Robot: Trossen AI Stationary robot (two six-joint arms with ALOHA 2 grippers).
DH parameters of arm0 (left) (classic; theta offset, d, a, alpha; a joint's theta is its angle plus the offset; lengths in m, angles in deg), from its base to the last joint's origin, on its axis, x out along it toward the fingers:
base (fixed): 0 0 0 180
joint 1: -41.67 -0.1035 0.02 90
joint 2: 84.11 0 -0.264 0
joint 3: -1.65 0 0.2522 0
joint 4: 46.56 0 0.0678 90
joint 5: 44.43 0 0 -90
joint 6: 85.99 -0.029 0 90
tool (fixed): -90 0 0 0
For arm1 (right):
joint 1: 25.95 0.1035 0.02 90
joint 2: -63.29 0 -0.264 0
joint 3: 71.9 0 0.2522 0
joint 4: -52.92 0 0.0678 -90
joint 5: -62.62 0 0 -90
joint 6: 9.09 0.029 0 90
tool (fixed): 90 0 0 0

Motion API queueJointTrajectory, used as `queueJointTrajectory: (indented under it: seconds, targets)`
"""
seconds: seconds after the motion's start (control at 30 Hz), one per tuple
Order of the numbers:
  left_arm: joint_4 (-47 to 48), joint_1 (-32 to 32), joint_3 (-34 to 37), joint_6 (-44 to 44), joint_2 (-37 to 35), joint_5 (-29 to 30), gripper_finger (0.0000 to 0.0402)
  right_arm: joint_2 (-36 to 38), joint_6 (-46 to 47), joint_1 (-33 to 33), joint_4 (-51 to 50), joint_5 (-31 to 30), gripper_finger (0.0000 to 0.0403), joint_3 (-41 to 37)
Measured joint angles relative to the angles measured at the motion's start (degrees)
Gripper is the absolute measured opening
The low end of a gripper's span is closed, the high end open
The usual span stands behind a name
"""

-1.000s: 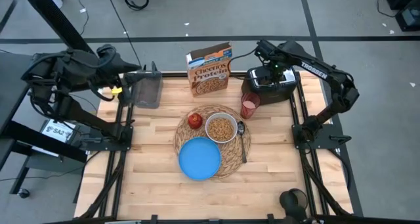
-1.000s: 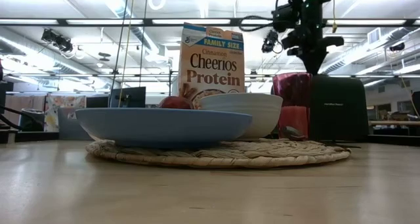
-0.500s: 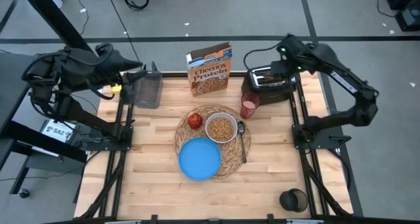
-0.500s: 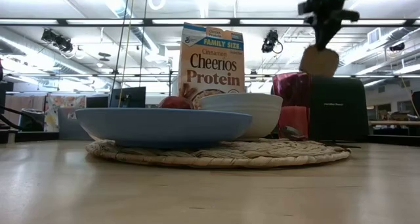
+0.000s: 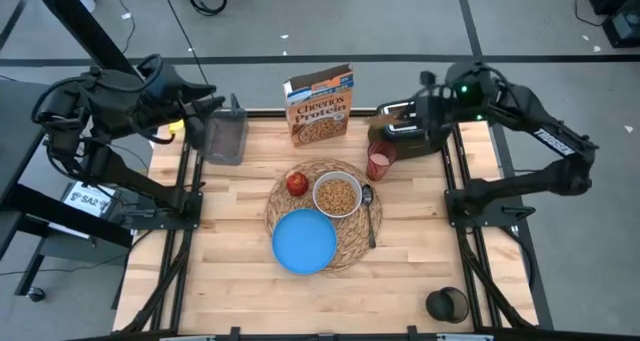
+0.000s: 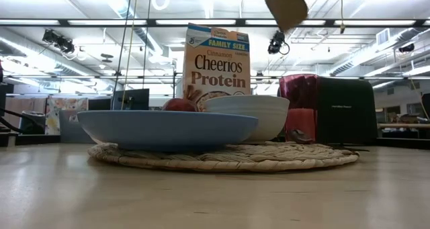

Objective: Arrange a breakfast setting
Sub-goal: Put the bagel on top of the blue plate

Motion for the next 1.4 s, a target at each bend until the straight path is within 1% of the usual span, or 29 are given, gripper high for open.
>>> queueJointTrajectory:
  seconds: [0.1,0.2,0.43,0.53,0.6,0.77,0.97,1.07,1.23,1.33,1.4]
  targets:
    - [0.86,0.01,0.00,2.65,0.00,0.08,0.0139,-1.72,2.67,7.11,3.84,1.15,0.0023,0.01]
    - [2.83,0.01,-0.01,4.36,0.00,0.07,0.0139,-4.20,4.63,14.93,7.43,-0.30,0.0022,0.01]
    - [6.02,0.05,-0.01,5.41,-0.12,-0.07,0.0139,-11.98,11.72,32.28,18.06,-7.93,0.0022,0.01]
    - [7.42,0.05,-0.02,5.39,-0.12,-0.55,0.0139,-15.95,15.16,37.92,24.15,-11.86,0.0022,0.01]
    - [8.61,0.05,-0.04,5.41,-0.04,-1.93,0.0139,-18.59,17.68,40.85,29.10,-14.30,0.0022,0.01]
    - [10.28,0.07,-0.04,5.39,-0.02,-3.42,0.0139,-24.96,20.75,46.37,39.82,-18.54,0.0022,0.01]
    - [12.80,0.07,-0.04,5.37,-0.32,-3.74,0.0139,-31.65,21.68,50.93,47.41,-19.78,0.0022,0.01]
    - [13.18,0.07,-0.04,5.39,-0.28,-3.74,0.0139,-34.59,21.45,52.65,48.87,-20.24,0.0022,-0.01]
    - [13.27,0.07,-0.04,5.39,-0.58,-3.74,0.0139,-39.60,20.31,54.54,47.86,-21.41,0.0022,0.01]
    - [13.32,0.07,-0.04,6.04,-0.63,-3.75,0.0139,-42.52,18.85,55.61,46.33,-25.16,0.0022,-0.01]
    - [13.33,0.07,-0.04,6.89,-0.63,-4.72,0.0139,-44.12,16.64,56.28,45.73,-29.48,0.0022,-0.01]
